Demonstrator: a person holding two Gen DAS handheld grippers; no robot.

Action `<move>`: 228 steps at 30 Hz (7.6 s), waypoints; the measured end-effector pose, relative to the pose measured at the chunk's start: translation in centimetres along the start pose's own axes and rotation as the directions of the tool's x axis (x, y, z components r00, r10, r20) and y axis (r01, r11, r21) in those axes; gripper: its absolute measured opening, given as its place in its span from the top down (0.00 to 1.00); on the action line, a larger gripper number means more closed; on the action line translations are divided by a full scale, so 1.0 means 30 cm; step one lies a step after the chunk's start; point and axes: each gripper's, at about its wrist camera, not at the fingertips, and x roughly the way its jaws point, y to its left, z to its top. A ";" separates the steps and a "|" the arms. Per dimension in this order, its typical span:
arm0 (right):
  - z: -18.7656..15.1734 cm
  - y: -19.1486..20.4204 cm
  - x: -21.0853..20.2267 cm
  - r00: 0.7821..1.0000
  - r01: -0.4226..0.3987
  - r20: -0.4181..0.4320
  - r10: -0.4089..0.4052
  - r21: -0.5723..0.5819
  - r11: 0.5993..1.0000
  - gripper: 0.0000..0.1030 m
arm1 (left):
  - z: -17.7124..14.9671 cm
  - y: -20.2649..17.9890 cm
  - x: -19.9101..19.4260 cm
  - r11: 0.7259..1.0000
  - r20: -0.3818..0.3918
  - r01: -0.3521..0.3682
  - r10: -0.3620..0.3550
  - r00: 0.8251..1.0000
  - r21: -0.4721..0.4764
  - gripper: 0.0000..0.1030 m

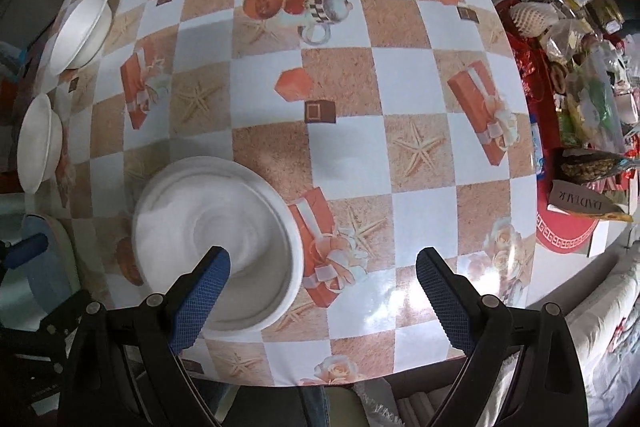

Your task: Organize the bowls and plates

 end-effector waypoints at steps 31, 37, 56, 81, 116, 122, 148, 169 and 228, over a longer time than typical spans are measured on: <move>0.208 0.464 -0.040 0.999 -0.026 0.014 0.031 -0.263 0.964 0.08 | 0.041 0.381 -0.186 0.935 0.183 -0.030 0.100 0.978 -0.352 0.23; 0.275 0.636 -0.003 0.998 -0.068 -0.028 0.062 -0.329 0.942 0.08 | 0.017 0.584 -0.157 0.869 0.135 -0.065 0.149 0.980 -0.490 0.23; 0.434 0.925 0.210 0.985 -0.156 -0.124 0.123 -0.305 0.939 0.08 | 0.022 0.845 0.060 0.799 -0.016 -0.129 0.148 0.989 -0.588 0.23; 0.331 0.955 0.334 0.941 -0.299 -0.246 0.232 -0.285 0.911 0.77 | 0.086 0.688 0.173 0.850 -0.052 -0.078 0.060 0.997 -0.520 0.78; -0.006 0.115 0.132 0.948 -0.289 -0.086 0.306 0.166 0.943 0.77 | 0.129 -0.213 0.029 1.000 -0.068 -0.011 0.010 0.998 -0.013 0.74; -0.022 0.009 0.153 0.955 -0.260 -0.091 0.282 0.202 0.944 0.77 | 0.157 -0.268 0.056 0.998 -0.069 -0.047 0.049 0.996 0.036 0.50; 0.405 0.188 -0.030 0.968 -0.250 0.031 0.249 0.048 0.967 0.16 | 0.357 0.258 -0.258 0.922 0.238 -0.065 0.166 0.957 -0.382 0.24; 0.753 0.640 0.211 0.968 -0.250 -0.032 0.249 -0.067 0.966 0.16 | 0.527 0.785 0.046 0.807 0.074 -0.177 0.263 0.962 -0.563 0.24; 0.034 0.315 0.079 0.955 -0.270 -0.113 0.276 0.063 0.961 0.79 | 0.086 -0.020 -0.049 0.981 0.063 -0.027 0.040 0.997 -0.190 0.71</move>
